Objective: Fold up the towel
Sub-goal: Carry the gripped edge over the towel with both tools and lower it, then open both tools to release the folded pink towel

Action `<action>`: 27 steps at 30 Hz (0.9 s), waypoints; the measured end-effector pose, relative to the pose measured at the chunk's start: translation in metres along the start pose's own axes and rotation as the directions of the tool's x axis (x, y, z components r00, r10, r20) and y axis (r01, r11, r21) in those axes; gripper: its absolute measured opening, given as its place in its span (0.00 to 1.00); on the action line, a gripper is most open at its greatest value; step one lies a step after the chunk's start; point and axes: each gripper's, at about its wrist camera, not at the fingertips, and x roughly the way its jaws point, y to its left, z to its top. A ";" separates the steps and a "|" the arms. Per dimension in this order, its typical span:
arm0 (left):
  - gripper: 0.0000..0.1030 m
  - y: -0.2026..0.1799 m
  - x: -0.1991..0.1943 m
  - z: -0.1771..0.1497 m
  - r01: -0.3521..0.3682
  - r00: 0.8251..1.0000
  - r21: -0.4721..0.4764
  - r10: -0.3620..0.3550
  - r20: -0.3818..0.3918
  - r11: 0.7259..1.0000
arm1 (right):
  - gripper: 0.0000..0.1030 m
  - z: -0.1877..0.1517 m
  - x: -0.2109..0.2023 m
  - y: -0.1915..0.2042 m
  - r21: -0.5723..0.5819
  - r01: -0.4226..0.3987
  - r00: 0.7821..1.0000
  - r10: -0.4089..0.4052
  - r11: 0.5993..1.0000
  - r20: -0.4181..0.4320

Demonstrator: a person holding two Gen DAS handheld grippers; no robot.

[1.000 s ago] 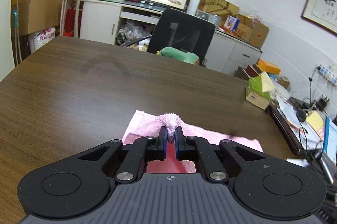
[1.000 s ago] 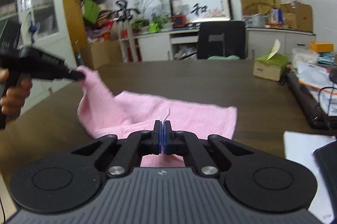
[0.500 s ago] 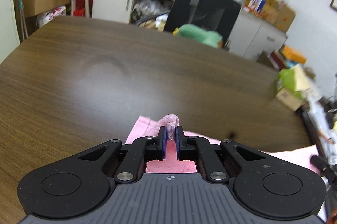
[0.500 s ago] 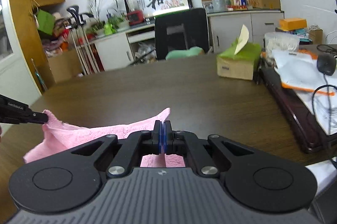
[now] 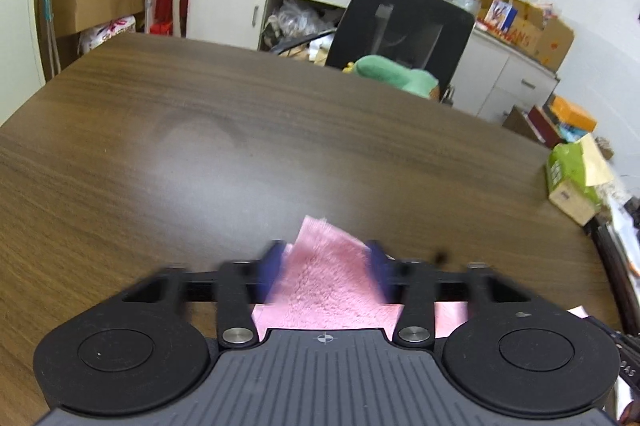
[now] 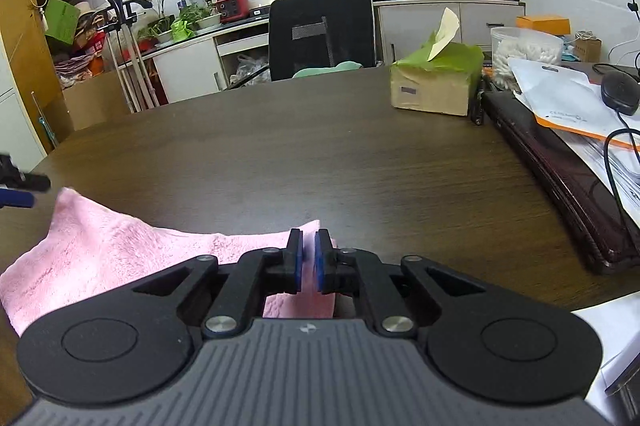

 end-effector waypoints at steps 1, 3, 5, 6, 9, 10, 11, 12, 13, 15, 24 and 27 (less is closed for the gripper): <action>0.82 0.001 -0.001 0.000 -0.007 1.000 0.010 0.007 0.012 1.000 | 0.10 0.000 -0.002 0.001 0.003 -0.011 1.000 0.011 1.000 0.004; 0.81 0.002 -0.004 0.000 -0.022 0.999 0.029 0.021 0.034 0.999 | 0.14 0.000 -0.006 0.002 0.008 -0.034 0.999 0.033 0.999 0.013; 0.78 0.008 -0.006 -0.008 -0.012 1.000 0.040 0.011 0.020 0.999 | 0.17 0.000 -0.010 0.003 0.014 -0.056 0.998 0.056 0.998 0.021; 0.76 0.010 -0.006 -0.012 -0.004 1.000 0.050 0.004 0.008 0.999 | 0.18 0.000 -0.012 0.004 0.016 -0.067 0.997 0.067 0.998 0.026; 0.68 0.010 -0.002 -0.028 0.021 0.999 0.106 -0.016 -0.051 0.994 | 0.25 -0.001 -0.018 0.006 0.024 -0.101 0.994 0.100 0.995 0.039; 0.67 0.010 -0.003 -0.034 0.037 0.998 0.128 -0.029 -0.064 0.991 | 0.30 -0.001 -0.020 0.007 0.026 -0.112 0.993 0.111 0.993 0.044; 0.67 0.009 -0.005 -0.039 0.045 0.997 0.149 -0.035 -0.070 0.988 | 0.39 -0.001 -0.022 0.007 0.029 -0.123 0.991 0.122 0.992 0.048; 0.67 0.008 -0.008 -0.046 0.049 0.997 0.183 -0.036 -0.070 0.982 | 0.46 -0.001 -0.024 0.008 0.031 -0.135 0.990 0.133 0.990 0.053; 0.67 0.007 -0.010 -0.048 0.048 0.997 0.195 -0.035 -0.067 0.980 | 0.54 -0.001 -0.025 0.010 0.028 -0.153 0.987 0.151 0.988 0.051; 0.67 0.001 -0.016 -0.058 0.037 0.998 0.257 -0.023 -0.055 0.966 | 0.55 -0.006 -0.020 0.029 -0.018 -0.230 0.973 0.230 0.973 -0.005; 0.68 0.002 -0.032 -0.085 0.082 0.991 0.373 -0.036 -0.130 0.924 | 0.56 -0.018 0.015 0.076 -0.057 -0.256 0.952 0.242 0.965 -0.187; 0.68 0.017 -0.042 -0.079 0.134 0.990 0.316 -0.112 -0.085 0.939 | 0.61 -0.016 0.013 0.088 -0.096 -0.250 0.956 0.229 0.964 -0.185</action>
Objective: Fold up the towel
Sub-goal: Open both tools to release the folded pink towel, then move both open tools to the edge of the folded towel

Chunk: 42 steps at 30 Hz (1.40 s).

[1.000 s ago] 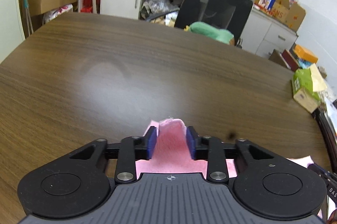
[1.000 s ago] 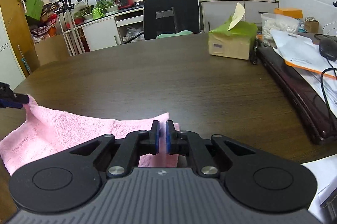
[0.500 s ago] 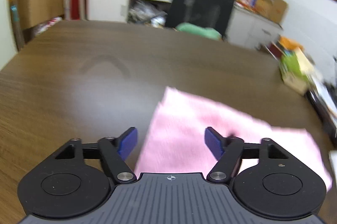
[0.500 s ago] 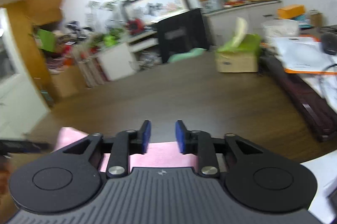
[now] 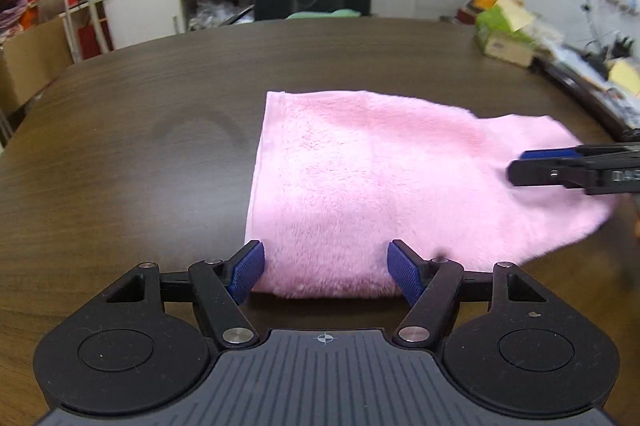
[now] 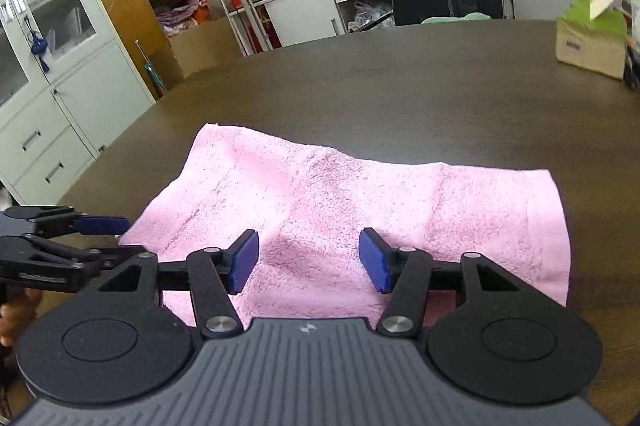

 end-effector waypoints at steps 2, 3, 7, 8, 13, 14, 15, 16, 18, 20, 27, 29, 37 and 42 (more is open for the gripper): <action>0.68 0.012 -0.010 0.003 0.022 0.998 -0.049 -0.019 0.058 0.999 | 0.63 0.002 0.000 0.008 -0.025 0.009 1.000 -0.009 1.000 0.001; 0.68 0.021 -0.017 0.006 0.016 0.995 -0.092 -0.007 0.101 0.996 | 0.63 0.003 0.000 0.012 -0.038 0.013 1.000 -0.013 0.999 0.001; 0.70 0.051 -0.030 0.016 -0.053 0.977 -0.205 0.093 0.190 0.977 | 0.69 0.005 0.016 0.046 -0.125 0.001 1.000 -0.003 0.992 -0.012; 0.70 0.059 -0.033 0.018 -0.075 0.972 -0.230 0.123 0.202 0.970 | 0.69 0.006 0.021 0.055 -0.149 -0.004 1.000 0.001 0.989 -0.016; 0.70 0.067 -0.030 0.016 -0.151 0.961 -0.240 0.199 0.190 0.959 | 0.68 0.008 0.047 0.103 -0.266 -0.030 0.999 0.020 0.963 -0.038; 0.70 0.066 -0.029 0.016 -0.163 0.959 -0.237 0.210 0.192 0.958 | 0.68 0.008 0.052 0.113 -0.289 -0.035 0.999 0.024 0.957 -0.043; 0.71 0.065 -0.028 0.017 -0.174 0.956 -0.233 0.221 0.194 0.957 | 0.68 0.008 0.059 0.125 -0.303 -0.022 0.999 0.009 0.953 -0.044; 0.73 0.064 -0.028 0.017 -0.184 0.953 -0.232 0.231 0.196 0.955 | 0.68 0.006 0.072 0.141 -0.286 0.058 0.997 -0.071 0.956 -0.033; 0.76 0.061 -0.028 0.017 -0.195 0.950 -0.230 0.242 0.198 0.953 | 0.68 0.005 0.086 0.147 -0.313 0.126 0.988 -0.147 0.941 -0.045; 0.76 0.057 -0.028 0.018 -0.203 0.947 -0.226 0.250 0.202 0.953 | 0.70 0.002 0.092 0.152 -0.331 0.104 0.988 -0.135 0.938 -0.072; 0.81 0.053 -0.022 0.016 -0.215 0.946 -0.212 0.257 0.196 0.953 | 0.72 0.002 0.062 0.141 -0.248 -0.203 0.973 0.166 0.947 -0.164; 0.81 0.052 -0.019 0.016 -0.221 0.947 -0.210 0.261 0.186 0.952 | 0.73 0.002 0.054 0.131 -0.204 -0.242 0.964 0.211 0.948 -0.162; 0.81 0.034 -0.001 0.018 -0.175 0.973 -0.150 0.194 0.128 0.973 | 0.80 0.031 0.014 0.027 0.223 -0.219 0.976 0.215 0.950 0.044; 0.81 0.007 0.018 0.013 -0.163 0.983 -0.041 0.166 0.083 0.986 | 0.78 0.033 0.039 -0.011 0.389 -0.217 0.972 0.233 0.895 0.006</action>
